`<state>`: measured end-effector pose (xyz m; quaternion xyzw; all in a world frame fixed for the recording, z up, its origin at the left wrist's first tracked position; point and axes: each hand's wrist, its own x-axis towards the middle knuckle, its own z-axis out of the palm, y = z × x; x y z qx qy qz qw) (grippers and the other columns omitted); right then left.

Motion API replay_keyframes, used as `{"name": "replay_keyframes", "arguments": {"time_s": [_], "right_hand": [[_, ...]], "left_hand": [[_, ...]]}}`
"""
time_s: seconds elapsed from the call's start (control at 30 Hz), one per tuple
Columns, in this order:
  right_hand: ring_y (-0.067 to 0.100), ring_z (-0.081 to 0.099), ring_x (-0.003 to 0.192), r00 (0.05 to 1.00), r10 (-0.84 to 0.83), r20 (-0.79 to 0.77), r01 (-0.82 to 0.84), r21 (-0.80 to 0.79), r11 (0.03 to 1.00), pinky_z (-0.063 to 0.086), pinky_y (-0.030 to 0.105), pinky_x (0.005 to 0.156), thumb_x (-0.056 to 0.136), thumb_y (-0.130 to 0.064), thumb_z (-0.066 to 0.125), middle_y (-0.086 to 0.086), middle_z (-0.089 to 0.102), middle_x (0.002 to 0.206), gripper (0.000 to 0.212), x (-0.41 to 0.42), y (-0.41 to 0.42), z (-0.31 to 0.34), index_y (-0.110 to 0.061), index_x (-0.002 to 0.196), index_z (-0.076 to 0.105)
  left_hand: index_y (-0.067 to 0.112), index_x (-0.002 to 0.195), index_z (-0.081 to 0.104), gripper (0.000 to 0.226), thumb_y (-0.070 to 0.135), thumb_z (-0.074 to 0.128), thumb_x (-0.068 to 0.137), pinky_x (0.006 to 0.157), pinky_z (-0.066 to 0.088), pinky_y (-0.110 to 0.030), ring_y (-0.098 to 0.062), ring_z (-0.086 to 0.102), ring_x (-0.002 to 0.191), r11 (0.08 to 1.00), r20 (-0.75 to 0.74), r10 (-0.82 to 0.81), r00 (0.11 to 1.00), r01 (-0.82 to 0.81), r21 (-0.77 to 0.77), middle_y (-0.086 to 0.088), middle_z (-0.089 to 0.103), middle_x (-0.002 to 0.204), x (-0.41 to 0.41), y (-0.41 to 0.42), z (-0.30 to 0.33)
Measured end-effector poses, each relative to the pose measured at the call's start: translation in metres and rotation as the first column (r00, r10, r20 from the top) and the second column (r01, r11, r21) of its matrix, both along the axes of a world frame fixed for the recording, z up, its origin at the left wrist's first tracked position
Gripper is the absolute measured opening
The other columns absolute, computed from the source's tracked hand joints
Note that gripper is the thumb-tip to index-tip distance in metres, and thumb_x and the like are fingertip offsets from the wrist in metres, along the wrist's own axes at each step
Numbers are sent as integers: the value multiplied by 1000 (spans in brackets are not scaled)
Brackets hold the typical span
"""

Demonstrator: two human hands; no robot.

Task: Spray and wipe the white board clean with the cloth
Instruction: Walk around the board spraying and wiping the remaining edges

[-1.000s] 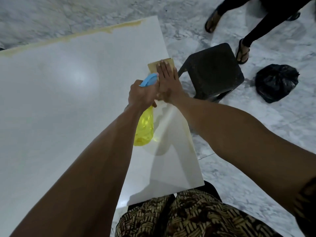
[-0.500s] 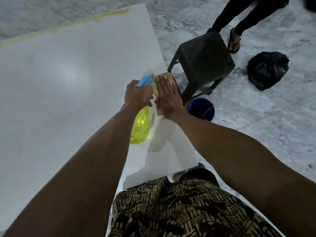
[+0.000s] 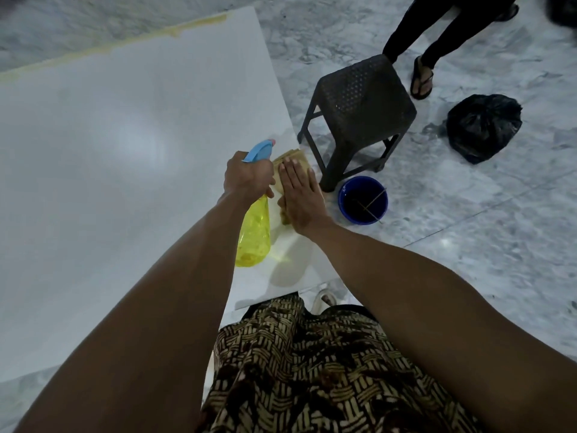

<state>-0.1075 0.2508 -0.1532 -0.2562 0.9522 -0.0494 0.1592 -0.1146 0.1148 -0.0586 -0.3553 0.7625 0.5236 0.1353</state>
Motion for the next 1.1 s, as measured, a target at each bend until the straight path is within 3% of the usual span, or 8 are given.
{"name": "replay_keyframes", "arguments": {"time_s": [0.1,0.17,0.57,0.7,0.9,1.1], "right_hand": [[25,-7,153,1000,18,22,-17,-12,1000,-3,48,124,101,-34,39,11,-2,166,72,20,11,-2,-7,157,2],[26,-5,153,998,36,47,-35,-26,999,-8,46,122,100,-32,42,11,1,166,73,33,19,0,-7,157,4],[24,-7,153,994,46,99,-41,-59,997,-7,44,122,99,-29,43,9,-1,166,72,99,57,12,-6,157,5],[23,-8,153,991,59,119,-53,-57,997,-6,45,122,100,-31,43,9,-1,166,72,129,75,17,-6,157,5],[22,-7,153,985,75,157,-68,-45,997,-3,44,122,101,-33,40,8,2,166,69,169,97,24,-6,157,8],[18,-5,153,961,49,272,-29,-77,997,-3,39,122,104,-29,34,7,4,166,62,193,107,38,-6,157,11]], "left_hand": [[18,134,67,58,31,57,78,80,67,-52,-27,76,68,999,-7,-11,1000,11,-33,-12,77,87,2,13,2],[19,131,69,58,33,58,75,83,66,-53,-30,77,79,998,-17,-3,1000,2,-62,-15,77,97,3,20,4],[14,138,63,39,18,61,99,85,66,-53,-33,80,81,998,4,27,1000,-27,-55,-6,71,80,61,51,12],[8,118,69,25,14,61,95,83,66,-54,-36,79,80,998,-5,44,999,-44,-52,-5,71,75,98,61,16],[10,129,69,36,13,59,95,80,67,-51,-31,76,72,996,13,82,997,-81,-31,-7,72,75,136,74,24],[3,124,70,31,14,59,97,80,67,-51,-29,72,62,997,-7,59,998,-60,-40,-7,72,73,148,86,36]]}}
